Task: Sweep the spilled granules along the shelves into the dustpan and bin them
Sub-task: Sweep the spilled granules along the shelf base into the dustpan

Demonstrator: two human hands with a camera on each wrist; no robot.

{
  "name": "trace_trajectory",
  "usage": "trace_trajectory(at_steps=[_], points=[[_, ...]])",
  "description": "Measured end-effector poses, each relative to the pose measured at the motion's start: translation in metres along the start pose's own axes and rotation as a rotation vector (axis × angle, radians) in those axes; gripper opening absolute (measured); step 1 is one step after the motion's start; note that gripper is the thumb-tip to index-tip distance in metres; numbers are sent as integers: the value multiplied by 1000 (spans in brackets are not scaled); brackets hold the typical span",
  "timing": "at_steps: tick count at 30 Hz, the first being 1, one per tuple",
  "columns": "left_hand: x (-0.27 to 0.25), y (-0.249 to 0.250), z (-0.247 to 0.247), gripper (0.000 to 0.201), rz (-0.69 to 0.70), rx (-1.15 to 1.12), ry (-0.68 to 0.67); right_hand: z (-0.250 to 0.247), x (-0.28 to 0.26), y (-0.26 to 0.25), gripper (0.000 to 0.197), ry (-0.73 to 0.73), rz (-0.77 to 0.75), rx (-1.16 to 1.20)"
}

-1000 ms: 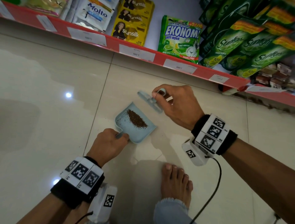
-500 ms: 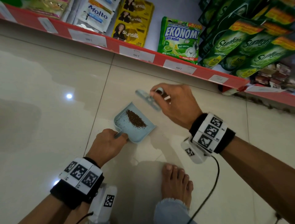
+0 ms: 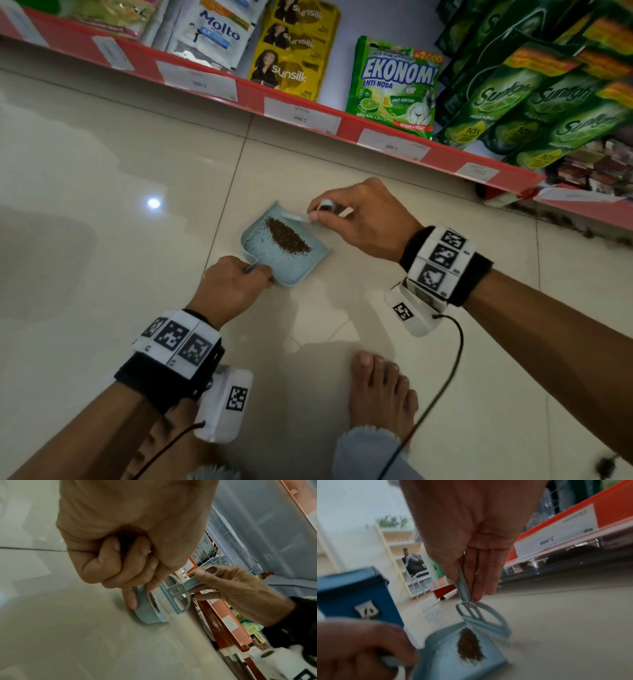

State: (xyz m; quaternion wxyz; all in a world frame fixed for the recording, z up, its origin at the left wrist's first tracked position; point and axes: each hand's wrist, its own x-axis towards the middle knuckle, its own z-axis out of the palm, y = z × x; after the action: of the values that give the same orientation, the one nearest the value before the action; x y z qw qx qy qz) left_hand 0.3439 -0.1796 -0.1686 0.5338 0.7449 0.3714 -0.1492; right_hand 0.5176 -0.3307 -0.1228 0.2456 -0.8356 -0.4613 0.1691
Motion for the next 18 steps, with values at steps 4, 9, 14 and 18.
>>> trace_trajectory(at_steps=[4,9,14,18], points=[[3,0,1,57,1,2,-12,-17,0,-1,17,262,27,152],[5,-5,2,33,14,9,-1,-22,3,5,22,205,109,-170],[3,-3,2,42,7,45,-4,2,-9,-10,23,18,118,-53],[1,-3,1,69,25,79,-28,-6,-5,-13,22,226,164,134]])
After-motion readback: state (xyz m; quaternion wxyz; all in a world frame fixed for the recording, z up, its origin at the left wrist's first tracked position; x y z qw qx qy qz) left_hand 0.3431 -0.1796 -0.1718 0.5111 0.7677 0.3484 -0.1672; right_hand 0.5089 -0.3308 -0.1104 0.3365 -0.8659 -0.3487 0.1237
